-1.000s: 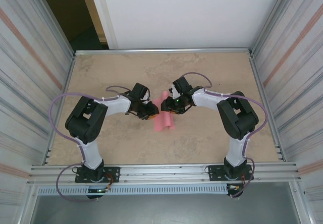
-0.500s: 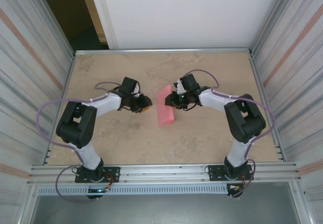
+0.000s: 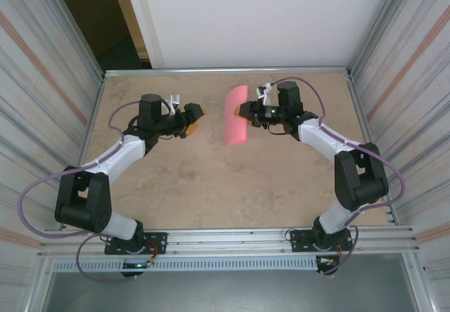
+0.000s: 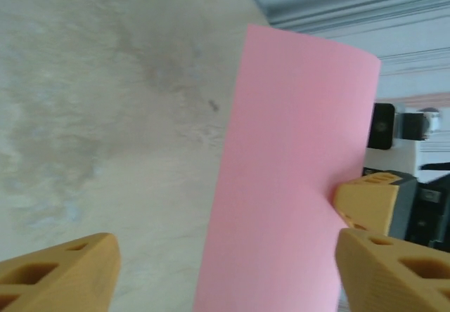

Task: Fold a paper plane with a square sheet of paper (pick it up from the middle)
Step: First fold in half a square sheet of paper at the center of the table.

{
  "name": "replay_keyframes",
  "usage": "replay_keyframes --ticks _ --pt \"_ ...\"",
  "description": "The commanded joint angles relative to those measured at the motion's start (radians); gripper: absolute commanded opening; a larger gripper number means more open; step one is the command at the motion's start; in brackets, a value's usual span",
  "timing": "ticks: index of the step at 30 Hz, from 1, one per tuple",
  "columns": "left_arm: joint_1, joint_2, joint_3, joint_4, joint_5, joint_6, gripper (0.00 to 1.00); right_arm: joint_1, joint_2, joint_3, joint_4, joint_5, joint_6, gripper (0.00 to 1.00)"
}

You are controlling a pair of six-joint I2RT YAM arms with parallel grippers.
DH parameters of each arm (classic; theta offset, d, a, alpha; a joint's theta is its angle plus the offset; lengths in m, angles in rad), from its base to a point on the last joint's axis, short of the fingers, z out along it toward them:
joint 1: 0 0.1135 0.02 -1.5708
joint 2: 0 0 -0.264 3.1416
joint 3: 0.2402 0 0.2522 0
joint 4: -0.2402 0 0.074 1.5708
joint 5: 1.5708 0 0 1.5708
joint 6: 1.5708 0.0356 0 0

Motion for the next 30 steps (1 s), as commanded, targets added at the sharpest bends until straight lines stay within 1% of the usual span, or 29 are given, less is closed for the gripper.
replay_keyframes --ticks 1,3,8,14,17,19,24,27,28,29,30 --pt "-0.023 0.012 0.009 0.196 0.112 -0.097 0.93 0.004 -0.027 0.048 0.110 -0.124 0.098 0.30" --pt "-0.038 0.022 0.023 0.219 0.120 -0.109 0.99 0.005 -0.026 0.046 0.149 -0.138 0.135 0.31" --pt "-0.070 0.055 0.070 0.244 0.152 -0.114 0.99 0.014 -0.014 0.041 0.280 -0.178 0.244 0.32" --pt "-0.083 0.095 0.102 0.328 0.196 -0.149 0.99 0.022 -0.013 0.040 0.311 -0.187 0.302 0.32" --pt "-0.084 0.103 0.103 0.386 0.210 -0.175 0.95 0.020 -0.013 0.035 0.317 -0.191 0.316 0.32" --pt "-0.085 0.099 0.101 0.398 0.211 -0.178 0.88 0.014 -0.017 0.025 0.319 -0.187 0.318 0.32" --pt "-0.074 0.070 0.092 0.344 0.194 -0.136 0.68 -0.013 -0.032 0.003 0.294 -0.173 0.298 0.32" --pt "-0.065 0.052 0.081 0.340 0.183 -0.129 0.57 -0.018 -0.040 0.010 0.230 -0.166 0.265 0.32" --pt "-0.064 0.049 0.081 0.341 0.183 -0.127 0.54 -0.018 -0.042 0.012 0.211 -0.165 0.220 0.32" --pt "-0.064 0.048 0.084 0.337 0.185 -0.123 0.51 -0.018 -0.044 0.013 0.198 -0.163 0.209 0.32" --pt "-0.064 0.047 0.089 0.332 0.186 -0.121 0.46 -0.019 -0.045 0.013 0.185 -0.160 0.199 0.32"
